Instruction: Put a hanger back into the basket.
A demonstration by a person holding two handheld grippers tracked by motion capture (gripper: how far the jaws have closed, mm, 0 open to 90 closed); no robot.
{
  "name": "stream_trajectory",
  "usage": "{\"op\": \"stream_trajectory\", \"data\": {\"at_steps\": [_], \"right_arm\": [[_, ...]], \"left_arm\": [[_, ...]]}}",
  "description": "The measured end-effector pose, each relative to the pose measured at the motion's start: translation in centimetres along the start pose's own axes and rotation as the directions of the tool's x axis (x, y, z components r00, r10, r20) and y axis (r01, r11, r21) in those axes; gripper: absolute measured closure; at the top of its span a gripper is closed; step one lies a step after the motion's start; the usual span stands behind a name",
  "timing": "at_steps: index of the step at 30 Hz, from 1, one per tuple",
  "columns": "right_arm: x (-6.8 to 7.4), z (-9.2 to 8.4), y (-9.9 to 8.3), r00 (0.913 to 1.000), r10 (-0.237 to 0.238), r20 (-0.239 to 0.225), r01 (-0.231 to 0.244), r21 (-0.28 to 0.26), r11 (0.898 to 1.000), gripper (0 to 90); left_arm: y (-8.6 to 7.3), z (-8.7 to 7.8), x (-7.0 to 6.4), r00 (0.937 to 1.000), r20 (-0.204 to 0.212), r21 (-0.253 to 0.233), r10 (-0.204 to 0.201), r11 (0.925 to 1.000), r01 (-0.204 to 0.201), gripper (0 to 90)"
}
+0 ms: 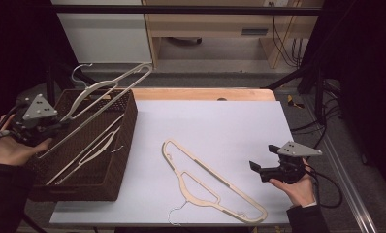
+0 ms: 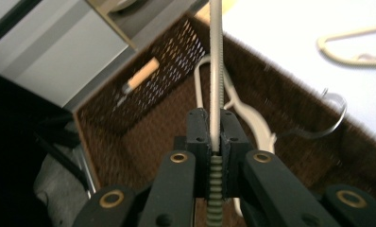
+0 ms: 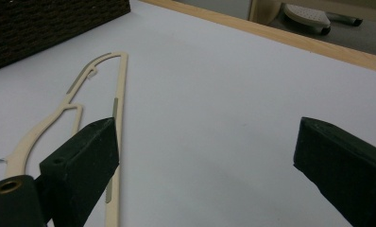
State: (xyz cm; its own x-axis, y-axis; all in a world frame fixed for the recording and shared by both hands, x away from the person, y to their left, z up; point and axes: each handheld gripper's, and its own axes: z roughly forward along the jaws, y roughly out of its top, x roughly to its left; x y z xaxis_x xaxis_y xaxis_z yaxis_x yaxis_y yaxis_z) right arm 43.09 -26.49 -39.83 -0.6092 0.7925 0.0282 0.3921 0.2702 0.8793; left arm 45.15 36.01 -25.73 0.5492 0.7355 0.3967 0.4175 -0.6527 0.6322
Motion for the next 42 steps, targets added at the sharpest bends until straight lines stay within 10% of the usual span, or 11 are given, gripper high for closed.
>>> {"op": "stream_trajectory", "data": {"at_steps": [15,27,42], "right_arm": [[0.1,0.2,0.1,1.0,-0.005,-0.005,0.005,0.005,1.0,7.5],[0.1,0.2,0.1,1.0,-0.006,-0.007,0.006,0.012,1.0,7.4],[0.3,0.4,0.1,0.9998,-0.014,-0.016,0.014,0.015,1.0,7.6]], "left_arm": [[-5.8,2.7,0.3,0.9964,-0.085,0.122,0.0,0.9925,0.011,85.4],[-8.3,4.5,0.6,0.9962,-0.071,0.097,-0.05,0.9937,0.057,85.4],[-9.6,7.7,-0.8,0.9995,-0.03,0.198,0.005,0.9803,0.001,85.3]]}}
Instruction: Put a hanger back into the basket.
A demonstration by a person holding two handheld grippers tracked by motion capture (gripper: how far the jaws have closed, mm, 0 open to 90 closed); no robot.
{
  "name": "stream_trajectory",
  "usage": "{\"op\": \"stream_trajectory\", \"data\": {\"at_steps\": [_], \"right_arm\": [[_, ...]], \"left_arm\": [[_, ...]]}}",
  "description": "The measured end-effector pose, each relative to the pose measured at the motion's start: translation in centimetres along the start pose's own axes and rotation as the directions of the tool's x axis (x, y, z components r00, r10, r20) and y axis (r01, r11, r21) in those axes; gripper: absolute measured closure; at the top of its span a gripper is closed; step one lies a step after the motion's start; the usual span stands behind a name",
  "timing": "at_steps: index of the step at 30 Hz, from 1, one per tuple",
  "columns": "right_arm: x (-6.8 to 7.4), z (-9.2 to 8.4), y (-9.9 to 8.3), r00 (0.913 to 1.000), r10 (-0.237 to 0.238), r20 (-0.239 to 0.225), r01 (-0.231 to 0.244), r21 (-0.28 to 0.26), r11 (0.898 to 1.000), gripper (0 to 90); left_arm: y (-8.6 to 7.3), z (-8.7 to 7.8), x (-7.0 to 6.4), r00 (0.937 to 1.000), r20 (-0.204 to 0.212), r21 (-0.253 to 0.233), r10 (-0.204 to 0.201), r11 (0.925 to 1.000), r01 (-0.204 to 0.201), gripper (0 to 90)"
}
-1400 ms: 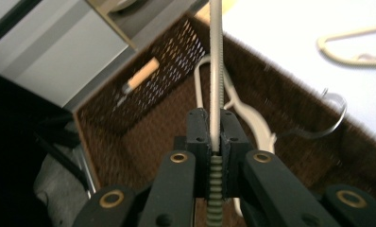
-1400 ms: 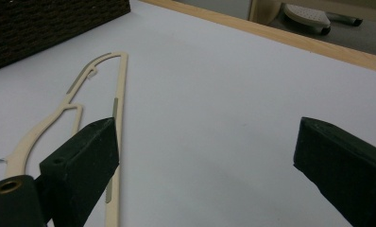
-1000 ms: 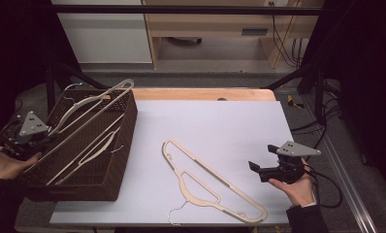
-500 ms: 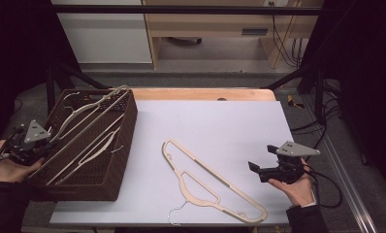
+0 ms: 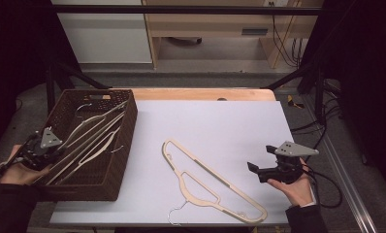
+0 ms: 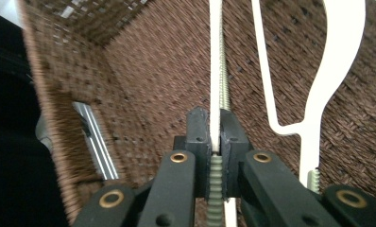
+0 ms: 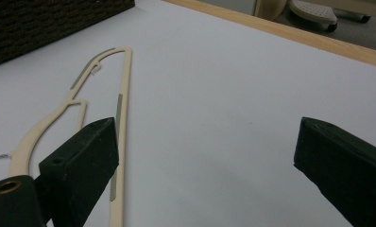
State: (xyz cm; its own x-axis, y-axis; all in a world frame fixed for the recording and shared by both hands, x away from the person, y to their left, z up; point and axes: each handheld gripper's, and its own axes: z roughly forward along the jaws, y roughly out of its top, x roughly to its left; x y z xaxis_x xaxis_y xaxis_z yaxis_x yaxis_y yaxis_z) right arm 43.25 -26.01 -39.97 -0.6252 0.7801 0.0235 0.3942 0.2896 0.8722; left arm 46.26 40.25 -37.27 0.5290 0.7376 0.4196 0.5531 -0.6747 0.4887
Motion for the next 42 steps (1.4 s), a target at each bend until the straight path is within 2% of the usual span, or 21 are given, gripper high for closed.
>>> {"op": "stream_trajectory", "data": {"at_steps": [1,3,5,6,8,10,13,15,18,20,22,26,27,28,30,34,35,37,38,40,42], "right_arm": [[0.0,0.0,0.0,1.0,0.0,0.0,0.0,0.0,1.0,7.6],[0.0,0.0,0.0,1.0,0.001,-0.003,-0.001,0.001,1.0,7.6],[0.1,0.0,0.0,1.0,-0.002,-0.004,0.002,0.005,1.0,7.6],[0.2,0.1,0.1,1.0,-0.003,-0.004,0.003,0.005,1.0,7.7],[0.4,0.1,0.1,1.0,-0.006,-0.007,0.006,0.004,1.0,7.6],[0.5,0.1,0.3,0.9999,-0.014,-0.01,0.014,0.005,1.0,7.7],[0.9,0.0,0.6,0.9995,-0.026,-0.015,0.026,0.004,1.0,7.7],[1.2,-0.1,0.8,0.9992,-0.034,-0.021,0.034,0.004,0.999,7.7],[1.7,-0.1,1.2,0.9986,-0.045,-0.028,0.045,0.003,0.999,7.9],[2.1,0.0,1.5,0.998,-0.055,-0.031,0.056,0.002,0.998,7.9],[2.3,0.0,1.8,0.9975,-0.061,-0.037,0.061,-0.001,0.998,7.9],[2.7,-0.1,2.2,0.997,-0.065,-0.042,0.064,-0.005,0.998,8.0],[2.8,-0.1,2.3,0.997,-0.065,-0.042,0.065,-0.004,0.998,8.1],[2.9,-0.1,2.4,0.9966,-0.07,-0.043,0.07,-0.005,0.998,8.1],[3.1,-0.2,2.5,0.9963,-0.073,-0.045,0.072,-0.007,0.997,8.1],[3.4,-0.3,2.8,0.996,-0.075,-0.049,0.074,-0.008,0.997,8.4],[3.4,-0.3,2.8,0.9956,-0.08,-0.05,0.08,-0.007,0.997,8.4],[3.6,-0.3,2.9,0.9948,-0.087,-0.053,0.087,-0.004,0.996,8.4],[3.7,-0.2,3.0,0.9947,-0.087,-0.056,0.086,-0.004,0.996,8.5],[4.0,0.0,3.1,0.9937,-0.092,-0.065,0.092,-0.001,0.996,8.6],[4.1,0.1,3.1,0.9932,-0.094,-0.069,0.094,0.004,0.996,8.6]], "left_arm": [[0.0,0.0,0.0,1.0,0.0,0.0,0.0,1.0,0.0,85.3],[0.0,0.6,-0.4,0.9998,0.022,0.042,-0.005,0.9991,0.004,85.3],[0.0,1.0,-0.6,0.9996,0.022,0.085,0.018,0.9962,-0.02,85.1],[0.1,1.1,-0.7,0.9997,0.008,0.086,0.025,0.9959,-0.025,85.0],[0.1,1.0,-0.6,0.9996,0.03,0.089,0.003,0.996,-0.005,84.5],[0.1,0.8,-0.6,0.9985,0.049,0.087,-0.024,0.996,0.02,74.5],[0.2,0.3,-0.9,0.998,0.063,0.091,-0.002,0.9958,-0.004,66.6],[0.4,-0.4,-1.2,0.9975,0.069,0.073,0.015,0.9972,-0.02,65.4],[0.9,-1.7,-1.4,0.9976,0.068,0.0,-0.009,1.0,0.009,62.1],[1.6,-3.0,-1.4,0.9981,0.061,-0.05,0.006,0.9988,-0.003,61.1],[2.2,-3.8,-1.6,0.9982,0.058,-0.105,-0.014,0.9943,0.02,58.5],[3.6,-5.4,-2.5,0.9965,0.083,-0.218,-0.014,0.9755,0.032,51.0],[4.0,-5.7,-3.0,0.9957,0.093,-0.252,-0.008,0.9672,0.032,48.7],[4.3,-5.8,-3.3,0.9947,0.103,-0.265,-0.002,0.9639,0.029,46.4],[5.2,-6.1,-4.6,0.9928,0.12,-0.319,0.004,0.9473,0.035,42.8],[6.5,-6.2,-6.4,0.9824,0.186,-0.391,0.012,0.9183,0.063,33.9],[7.0,-6.2,-7.1,0.98,0.199,-0.417,0.017,0.9063,0.069,31.8],[7.5,-6.1,-8.0,0.978,0.208,-0.442,0.019,0.894,0.076,28.2],[7.8,-6.1,-8.5,0.9742,0.224,-0.455,0.028,0.887,0.079,25.8],[8.4,-5.8,-9.6,0.965,0.26,-0.47,0.035,0.8777,0.094,20.1],[8.8,-5.6,-10.5,0.9612,0.272,-0.475,0.046,0.8749,0.093,18.5]]}}
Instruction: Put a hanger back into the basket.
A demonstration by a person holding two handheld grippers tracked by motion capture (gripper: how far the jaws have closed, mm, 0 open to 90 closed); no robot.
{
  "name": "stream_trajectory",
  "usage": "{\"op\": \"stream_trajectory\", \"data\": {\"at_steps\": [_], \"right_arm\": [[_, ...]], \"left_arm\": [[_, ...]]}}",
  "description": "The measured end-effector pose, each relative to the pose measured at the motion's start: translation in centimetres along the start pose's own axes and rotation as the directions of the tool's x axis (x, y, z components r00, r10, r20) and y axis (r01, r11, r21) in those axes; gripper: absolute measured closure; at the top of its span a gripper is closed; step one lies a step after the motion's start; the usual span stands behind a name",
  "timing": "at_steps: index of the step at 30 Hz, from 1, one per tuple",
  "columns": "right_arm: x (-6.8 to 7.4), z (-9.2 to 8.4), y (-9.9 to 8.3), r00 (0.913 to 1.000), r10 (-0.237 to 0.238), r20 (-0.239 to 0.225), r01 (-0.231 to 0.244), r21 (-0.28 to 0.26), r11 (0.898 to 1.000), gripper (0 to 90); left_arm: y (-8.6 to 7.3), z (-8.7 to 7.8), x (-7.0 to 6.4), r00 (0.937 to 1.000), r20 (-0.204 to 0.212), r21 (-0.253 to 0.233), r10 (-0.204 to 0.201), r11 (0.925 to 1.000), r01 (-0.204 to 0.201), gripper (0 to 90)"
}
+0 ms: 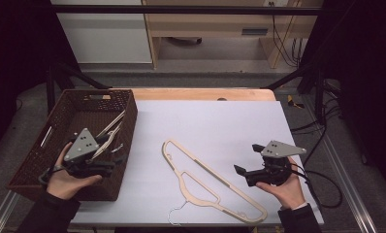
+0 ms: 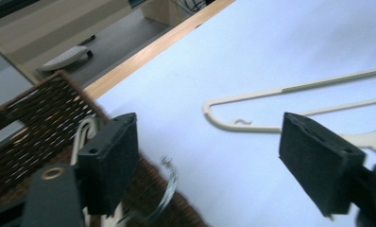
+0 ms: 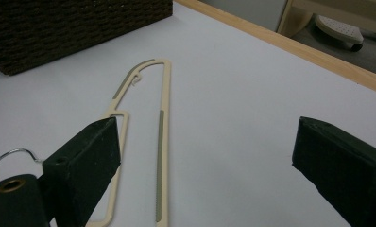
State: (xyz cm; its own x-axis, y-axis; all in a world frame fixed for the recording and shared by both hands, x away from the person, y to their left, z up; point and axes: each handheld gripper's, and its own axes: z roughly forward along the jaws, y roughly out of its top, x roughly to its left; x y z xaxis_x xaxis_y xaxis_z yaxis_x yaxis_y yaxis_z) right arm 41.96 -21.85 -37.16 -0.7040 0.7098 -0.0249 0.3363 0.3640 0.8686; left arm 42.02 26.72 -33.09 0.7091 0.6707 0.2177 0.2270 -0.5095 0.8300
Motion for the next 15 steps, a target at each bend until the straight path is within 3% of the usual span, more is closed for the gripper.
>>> {"op": "stream_trajectory", "data": {"at_steps": [3,13,15], "right_arm": [[0.2,0.3,0.0,1.0,-0.002,-0.009,0.002,0.007,1.0,8.6],[1.1,1.3,0.4,0.9993,-0.024,-0.03,0.024,0.02,1.0,8.6],[1.4,1.6,0.6,0.9988,-0.031,-0.039,0.032,0.022,0.999,8.6]], "left_arm": [[0.0,1.1,-1.3,0.9985,0.046,-0.031,-0.031,0.999,0.032,15.5],[-1.1,4.2,-4.7,0.9966,0.076,-0.018,-0.032,0.9993,0.033,11.7],[-1.4,4.6,-5.2,0.995,0.089,-0.02,-0.047,0.9986,0.049,11.3]]}}
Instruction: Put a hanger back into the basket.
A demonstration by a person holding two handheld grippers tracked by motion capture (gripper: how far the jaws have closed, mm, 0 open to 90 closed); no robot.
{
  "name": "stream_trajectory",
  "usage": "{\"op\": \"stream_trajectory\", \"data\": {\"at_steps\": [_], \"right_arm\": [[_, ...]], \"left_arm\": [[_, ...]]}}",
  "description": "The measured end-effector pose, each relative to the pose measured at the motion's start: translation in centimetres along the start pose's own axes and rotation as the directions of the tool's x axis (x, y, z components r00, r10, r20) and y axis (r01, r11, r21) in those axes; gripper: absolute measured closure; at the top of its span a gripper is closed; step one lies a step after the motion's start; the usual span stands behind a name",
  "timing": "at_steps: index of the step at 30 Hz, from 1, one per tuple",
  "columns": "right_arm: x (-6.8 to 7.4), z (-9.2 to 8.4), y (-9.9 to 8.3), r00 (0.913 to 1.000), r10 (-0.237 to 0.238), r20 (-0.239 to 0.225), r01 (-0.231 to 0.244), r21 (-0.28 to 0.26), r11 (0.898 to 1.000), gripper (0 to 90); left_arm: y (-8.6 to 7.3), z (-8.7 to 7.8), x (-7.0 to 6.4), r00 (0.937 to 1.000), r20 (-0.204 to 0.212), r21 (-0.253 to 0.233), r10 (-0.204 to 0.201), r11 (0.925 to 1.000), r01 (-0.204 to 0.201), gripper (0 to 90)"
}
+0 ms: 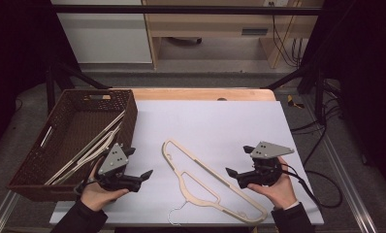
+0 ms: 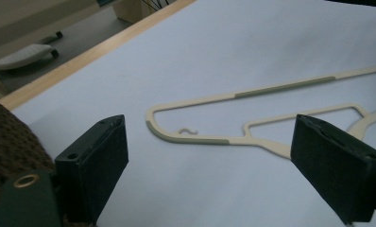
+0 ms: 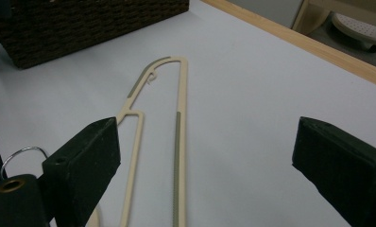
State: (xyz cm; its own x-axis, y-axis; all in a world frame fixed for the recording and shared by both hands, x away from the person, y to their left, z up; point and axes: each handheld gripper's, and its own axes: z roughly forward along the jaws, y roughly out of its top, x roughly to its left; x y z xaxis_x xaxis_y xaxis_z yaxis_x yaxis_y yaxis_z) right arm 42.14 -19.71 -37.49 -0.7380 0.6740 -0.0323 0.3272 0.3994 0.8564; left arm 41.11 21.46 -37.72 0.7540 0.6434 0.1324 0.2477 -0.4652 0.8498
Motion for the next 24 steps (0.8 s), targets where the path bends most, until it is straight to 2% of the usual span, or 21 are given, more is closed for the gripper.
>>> {"op": "stream_trajectory", "data": {"at_steps": [10,13,14,16,20,24], "right_arm": [[1.5,1.6,0.8,0.9986,-0.033,-0.042,0.035,0.034,0.999,9.4],[2.1,2.1,1.0,0.9962,-0.062,-0.06,0.067,0.076,0.995,9.6],[2.6,2.5,1.1,0.9942,-0.079,-0.073,0.087,0.107,0.991,9.8],[2.8,2.7,1.2,0.9934,-0.086,-0.076,0.094,0.113,0.989,10.1],[3.8,3.6,1.5,0.9876,-0.108,-0.114,0.127,0.178,0.976,11.0],[4.8,4.6,1.8,0.9793,-0.14,-0.146,0.174,0.259,0.95,12.5]], "left_arm": [[-1.0,1.2,-1.0,0.9992,0.025,-0.004,-0.033,0.9995,0.033,11.6],[-1.2,1.5,-1.2,0.9996,0.021,0.004,-0.022,0.9998,0.022,11.7],[-1.2,1.6,-1.2,0.9993,0.027,0.011,-0.026,0.9996,0.025,11.8],[-1.3,1.8,-1.4,0.9994,0.028,0.015,-0.019,0.9997,0.018,11.8],[-1.4,2.1,-1.5,0.9991,0.042,0.029,-0.003,0.9996,0.001,11.7],[-1.4,2.1,-1.5,0.9983,0.057,0.039,0.014,0.9991,-0.016,11.4]]}}
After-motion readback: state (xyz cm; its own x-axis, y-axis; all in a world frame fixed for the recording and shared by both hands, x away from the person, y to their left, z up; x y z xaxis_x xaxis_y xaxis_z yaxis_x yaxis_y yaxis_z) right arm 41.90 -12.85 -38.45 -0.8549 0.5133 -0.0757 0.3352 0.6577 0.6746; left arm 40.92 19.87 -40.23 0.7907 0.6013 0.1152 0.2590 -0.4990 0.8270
